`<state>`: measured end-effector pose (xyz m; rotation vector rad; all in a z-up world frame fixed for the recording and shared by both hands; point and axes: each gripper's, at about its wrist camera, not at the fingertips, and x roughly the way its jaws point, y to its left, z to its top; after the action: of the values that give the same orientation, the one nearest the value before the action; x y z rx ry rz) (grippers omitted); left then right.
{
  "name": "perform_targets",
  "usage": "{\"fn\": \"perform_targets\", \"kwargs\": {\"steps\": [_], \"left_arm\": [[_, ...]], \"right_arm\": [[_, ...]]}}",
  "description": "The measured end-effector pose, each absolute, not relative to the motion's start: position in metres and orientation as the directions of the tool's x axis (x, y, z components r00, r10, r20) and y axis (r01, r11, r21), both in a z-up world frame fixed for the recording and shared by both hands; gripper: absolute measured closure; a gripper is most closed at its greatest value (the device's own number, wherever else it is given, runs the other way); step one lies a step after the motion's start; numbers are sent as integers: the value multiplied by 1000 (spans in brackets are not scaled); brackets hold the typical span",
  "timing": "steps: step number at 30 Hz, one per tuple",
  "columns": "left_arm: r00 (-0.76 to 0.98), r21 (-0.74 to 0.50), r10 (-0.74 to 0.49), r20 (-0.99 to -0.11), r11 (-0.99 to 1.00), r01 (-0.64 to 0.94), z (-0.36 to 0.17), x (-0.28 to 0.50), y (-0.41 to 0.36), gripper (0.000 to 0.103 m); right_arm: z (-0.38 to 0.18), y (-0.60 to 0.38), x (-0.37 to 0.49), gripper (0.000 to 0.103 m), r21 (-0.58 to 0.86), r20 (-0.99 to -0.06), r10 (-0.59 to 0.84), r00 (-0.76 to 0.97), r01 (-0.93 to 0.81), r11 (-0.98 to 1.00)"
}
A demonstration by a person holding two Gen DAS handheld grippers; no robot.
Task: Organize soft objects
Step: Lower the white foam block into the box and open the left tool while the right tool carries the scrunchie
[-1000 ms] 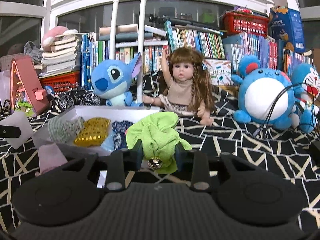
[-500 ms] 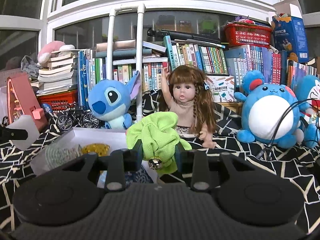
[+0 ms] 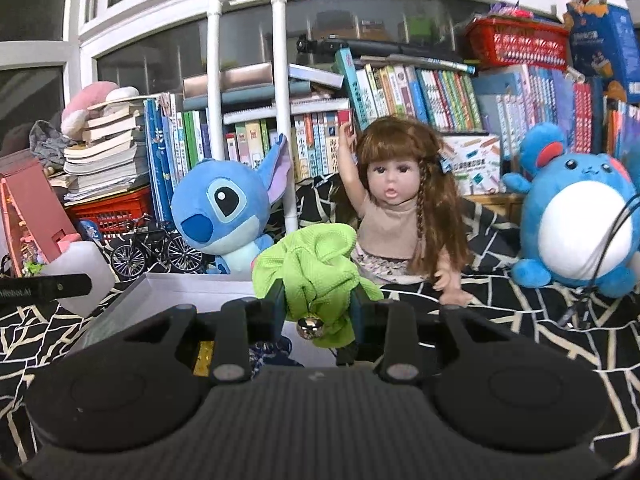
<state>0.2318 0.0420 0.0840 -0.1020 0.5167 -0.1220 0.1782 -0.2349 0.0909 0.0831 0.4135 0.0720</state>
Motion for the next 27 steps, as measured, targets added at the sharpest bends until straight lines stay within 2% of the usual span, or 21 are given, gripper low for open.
{"fn": "perform_targets", "kwargs": {"steps": [9,27], "left_arm": [[843,-65,-76,-532,997,48,58,262,22,47],[792,-19,-47,-608,999,45,30,284,9,47]], "right_arm": [[67,-219,225,66,107,-488,92,868,-45,993],[39,-195,260,65,92,-562,126,817,-90,992]]}}
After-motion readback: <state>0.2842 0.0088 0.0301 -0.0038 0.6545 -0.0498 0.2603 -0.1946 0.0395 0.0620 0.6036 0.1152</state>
